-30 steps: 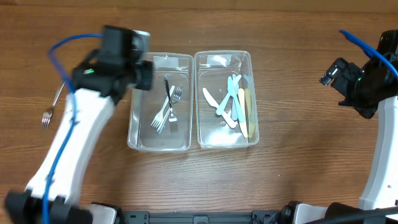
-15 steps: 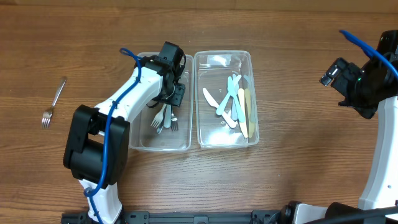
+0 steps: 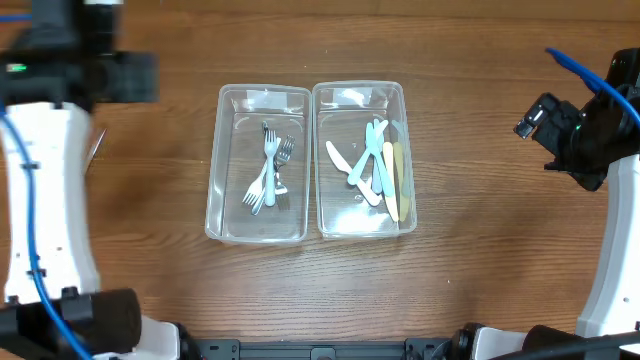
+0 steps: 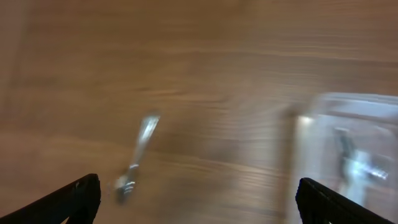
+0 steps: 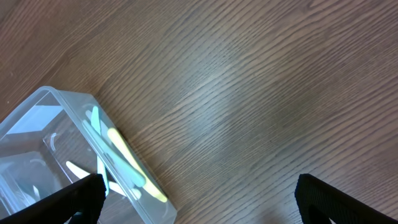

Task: Pack container
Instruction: 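Lower the left gripper and grasp the last metal fork, then carry the metal fork into the left container and release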

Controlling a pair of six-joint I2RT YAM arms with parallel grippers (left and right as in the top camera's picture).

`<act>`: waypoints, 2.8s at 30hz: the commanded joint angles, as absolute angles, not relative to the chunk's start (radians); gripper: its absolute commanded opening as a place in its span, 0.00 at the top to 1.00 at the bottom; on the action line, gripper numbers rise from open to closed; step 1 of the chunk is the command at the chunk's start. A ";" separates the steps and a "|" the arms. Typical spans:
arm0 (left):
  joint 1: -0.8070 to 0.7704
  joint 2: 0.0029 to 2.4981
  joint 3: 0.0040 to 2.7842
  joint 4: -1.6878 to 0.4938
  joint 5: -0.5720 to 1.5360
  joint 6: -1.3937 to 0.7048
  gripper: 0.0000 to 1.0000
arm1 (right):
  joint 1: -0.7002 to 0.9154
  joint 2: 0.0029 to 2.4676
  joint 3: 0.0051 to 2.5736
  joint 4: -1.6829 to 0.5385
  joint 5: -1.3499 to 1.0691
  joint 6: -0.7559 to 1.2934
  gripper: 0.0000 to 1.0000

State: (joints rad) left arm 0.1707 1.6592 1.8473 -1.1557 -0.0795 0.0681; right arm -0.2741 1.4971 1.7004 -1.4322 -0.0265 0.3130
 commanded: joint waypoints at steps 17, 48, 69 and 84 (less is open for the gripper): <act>0.557 2.090 1.608 -1.002 0.030 0.277 0.00 | -0.270 1.495 1.702 -1.427 -0.028 0.291 0.00; 0.579 2.090 1.356 -0.786 0.020 0.277 0.83 | -0.270 1.495 1.702 -1.427 -0.028 0.291 0.00; 0.381 1.647 1.465 -0.943 0.085 0.141 0.96 | -0.270 1.496 1.702 -1.386 -0.028 0.287 0.00; -0.292 1.579 1.390 -0.938 0.016 -0.089 0.96 | -0.248 1.589 1.701 -1.382 -0.029 0.286 0.00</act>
